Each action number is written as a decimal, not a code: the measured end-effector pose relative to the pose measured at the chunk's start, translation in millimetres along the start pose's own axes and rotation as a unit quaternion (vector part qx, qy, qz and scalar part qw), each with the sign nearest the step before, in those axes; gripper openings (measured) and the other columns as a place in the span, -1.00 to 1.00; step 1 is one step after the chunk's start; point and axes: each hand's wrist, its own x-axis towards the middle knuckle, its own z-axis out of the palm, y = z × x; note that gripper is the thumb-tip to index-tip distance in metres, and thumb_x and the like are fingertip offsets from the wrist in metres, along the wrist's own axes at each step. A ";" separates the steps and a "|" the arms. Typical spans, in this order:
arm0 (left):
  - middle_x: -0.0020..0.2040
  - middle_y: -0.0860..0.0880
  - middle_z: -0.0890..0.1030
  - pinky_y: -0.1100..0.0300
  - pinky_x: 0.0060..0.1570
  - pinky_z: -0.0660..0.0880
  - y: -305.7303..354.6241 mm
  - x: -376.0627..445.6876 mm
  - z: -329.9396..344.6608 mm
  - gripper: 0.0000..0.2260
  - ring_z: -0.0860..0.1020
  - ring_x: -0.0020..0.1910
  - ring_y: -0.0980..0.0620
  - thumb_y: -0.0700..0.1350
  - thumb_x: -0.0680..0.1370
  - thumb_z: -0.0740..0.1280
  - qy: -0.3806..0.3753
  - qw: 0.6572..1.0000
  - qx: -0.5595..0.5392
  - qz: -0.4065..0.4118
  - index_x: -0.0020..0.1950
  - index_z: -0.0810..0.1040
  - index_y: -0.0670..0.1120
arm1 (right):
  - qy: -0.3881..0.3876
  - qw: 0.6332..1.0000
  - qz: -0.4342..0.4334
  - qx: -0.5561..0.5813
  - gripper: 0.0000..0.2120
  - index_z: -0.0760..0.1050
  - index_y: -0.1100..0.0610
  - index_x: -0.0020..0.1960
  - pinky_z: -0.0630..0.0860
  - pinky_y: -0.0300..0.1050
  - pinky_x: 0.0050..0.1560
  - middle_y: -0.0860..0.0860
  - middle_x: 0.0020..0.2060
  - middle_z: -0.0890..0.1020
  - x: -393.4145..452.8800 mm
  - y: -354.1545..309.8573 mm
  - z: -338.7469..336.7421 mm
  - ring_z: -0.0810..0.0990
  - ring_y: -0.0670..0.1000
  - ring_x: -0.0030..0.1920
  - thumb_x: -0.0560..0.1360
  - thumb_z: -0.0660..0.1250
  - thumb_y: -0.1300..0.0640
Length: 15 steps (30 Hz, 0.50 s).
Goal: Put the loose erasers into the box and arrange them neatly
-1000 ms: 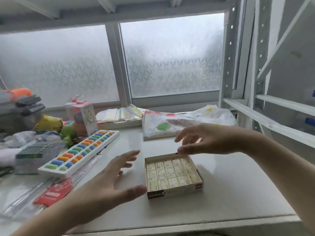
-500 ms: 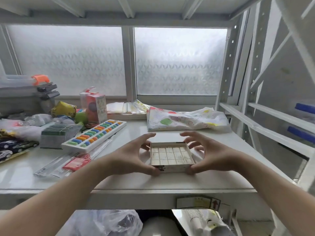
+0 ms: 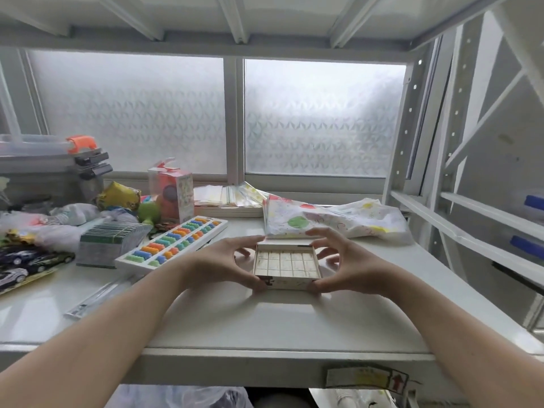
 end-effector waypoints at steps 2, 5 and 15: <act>0.34 0.08 0.45 0.21 0.26 0.33 -2.9 1.2 0.8 -0.13 0.44 0.22 0.13 0.10 0.29 0.63 -0.002 1.000 0.014 -0.001 0.52 0.29 0.27 | 0.000 1.000 0.004 0.013 -0.12 0.32 -0.17 0.43 0.43 -0.31 0.19 -0.06 0.29 0.52 1.0 5.0 0.9 0.54 -0.09 0.21 0.25 0.67 0.17; 0.41 0.13 0.40 0.17 0.37 0.30 -4.3 2.6 1.8 -0.13 0.39 0.28 0.15 0.12 0.29 0.62 -0.007 1.000 0.025 0.004 0.52 0.29 0.26 | -0.004 1.000 0.014 0.026 -0.10 0.31 -0.15 0.45 0.49 -0.27 0.21 -0.08 0.30 0.52 1.5 8.2 0.5 0.55 -0.08 0.19 0.25 0.68 0.16; 0.55 0.12 0.24 0.27 0.34 0.19 -0.5 2.2 6.3 -0.11 0.25 0.33 0.24 0.03 0.39 0.57 -0.048 0.999 0.011 0.002 0.60 0.15 0.18 | -0.024 0.999 0.035 -0.015 -0.09 0.26 -0.17 0.52 0.36 -0.13 0.44 -0.14 0.39 0.46 -4.1 2.0 2.0 0.45 -0.13 0.35 0.29 0.64 -0.07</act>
